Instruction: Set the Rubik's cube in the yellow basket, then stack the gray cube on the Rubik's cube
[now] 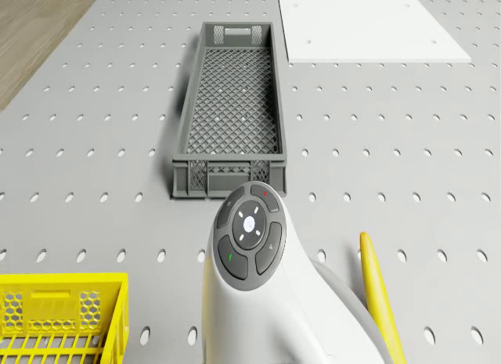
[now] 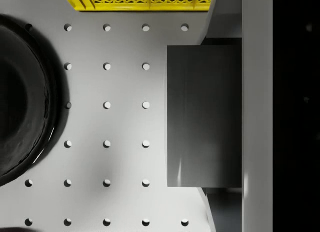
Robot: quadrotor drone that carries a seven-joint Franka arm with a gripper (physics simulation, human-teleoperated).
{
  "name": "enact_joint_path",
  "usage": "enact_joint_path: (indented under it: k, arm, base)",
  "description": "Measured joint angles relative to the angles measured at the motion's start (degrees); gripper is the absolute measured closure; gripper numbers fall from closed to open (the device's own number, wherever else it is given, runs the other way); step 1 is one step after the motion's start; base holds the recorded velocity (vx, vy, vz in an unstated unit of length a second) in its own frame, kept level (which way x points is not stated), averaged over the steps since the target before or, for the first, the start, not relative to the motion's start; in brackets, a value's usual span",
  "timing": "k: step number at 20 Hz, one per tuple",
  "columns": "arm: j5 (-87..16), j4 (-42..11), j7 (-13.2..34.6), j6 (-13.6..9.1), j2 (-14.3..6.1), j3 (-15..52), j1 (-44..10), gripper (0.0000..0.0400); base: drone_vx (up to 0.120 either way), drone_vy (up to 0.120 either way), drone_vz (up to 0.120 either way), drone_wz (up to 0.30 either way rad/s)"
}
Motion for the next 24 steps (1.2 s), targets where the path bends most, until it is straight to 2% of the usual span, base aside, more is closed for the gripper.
enact_joint_path:
  k: [5,24]
  arm:
    - [0.2,-0.1,0.0,0.0,0.0,0.2,0.0,0.0149]
    - [0.3,-0.1,0.1,0.1,-0.2,0.3,-0.1,0.0149]
  base:
    - [-0.112,0.12,0.096,0.0]
    - [0.0,0.12,0.0,0.0]
